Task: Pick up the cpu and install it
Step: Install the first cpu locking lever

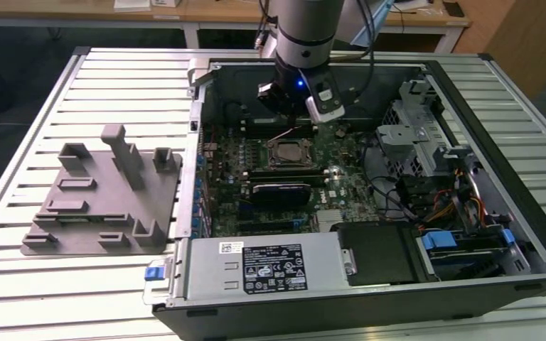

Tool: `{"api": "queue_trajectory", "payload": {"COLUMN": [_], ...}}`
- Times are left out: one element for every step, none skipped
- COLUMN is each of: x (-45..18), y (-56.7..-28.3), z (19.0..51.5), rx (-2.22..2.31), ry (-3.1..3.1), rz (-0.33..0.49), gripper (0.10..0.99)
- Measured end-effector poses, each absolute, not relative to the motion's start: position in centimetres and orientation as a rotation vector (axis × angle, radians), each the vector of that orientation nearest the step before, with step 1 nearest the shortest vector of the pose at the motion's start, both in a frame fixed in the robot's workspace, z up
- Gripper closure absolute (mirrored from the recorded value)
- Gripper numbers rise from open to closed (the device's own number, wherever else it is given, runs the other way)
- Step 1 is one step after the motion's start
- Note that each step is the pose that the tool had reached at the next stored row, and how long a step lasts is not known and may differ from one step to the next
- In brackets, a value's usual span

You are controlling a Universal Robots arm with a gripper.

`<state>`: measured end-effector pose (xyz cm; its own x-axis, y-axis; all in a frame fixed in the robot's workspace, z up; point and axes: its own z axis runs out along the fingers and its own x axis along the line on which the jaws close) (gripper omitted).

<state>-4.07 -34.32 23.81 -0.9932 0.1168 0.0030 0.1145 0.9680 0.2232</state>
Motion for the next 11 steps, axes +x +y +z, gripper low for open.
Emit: {"api": "queue_trajectory", "payload": {"x": [-4.07,-4.07,-4.07,-4.07,-4.07,-4.07,-4.07,-4.07,-4.07,-4.07,-4.07], "y": [-34.33,-34.32,-34.32,-34.32,-34.32,-34.32,-34.32,-34.32,-34.32,-34.32,-34.32], "z": [23.77,23.72,23.66,23.59,23.52,23.44,23.33,23.23,23.13,23.03,22.97], "rx": [0.183,0.185,0.187,0.190,0.192,0.193,0.193,0.193,0.192,0.192,0.191], "ry": [3.106,3.104,3.102,3.099,3.096,3.093,3.089,3.085,3.081,3.077,3.074], "rz": [0.349,0.346,0.343,0.340,0.339,0.338,0.338,0.338,0.338,0.338,0.338], "gripper": [0.980,0.980,0.980,0.980,0.980,0.980,0.980,0.980,0.980,0.980,0.980]}}
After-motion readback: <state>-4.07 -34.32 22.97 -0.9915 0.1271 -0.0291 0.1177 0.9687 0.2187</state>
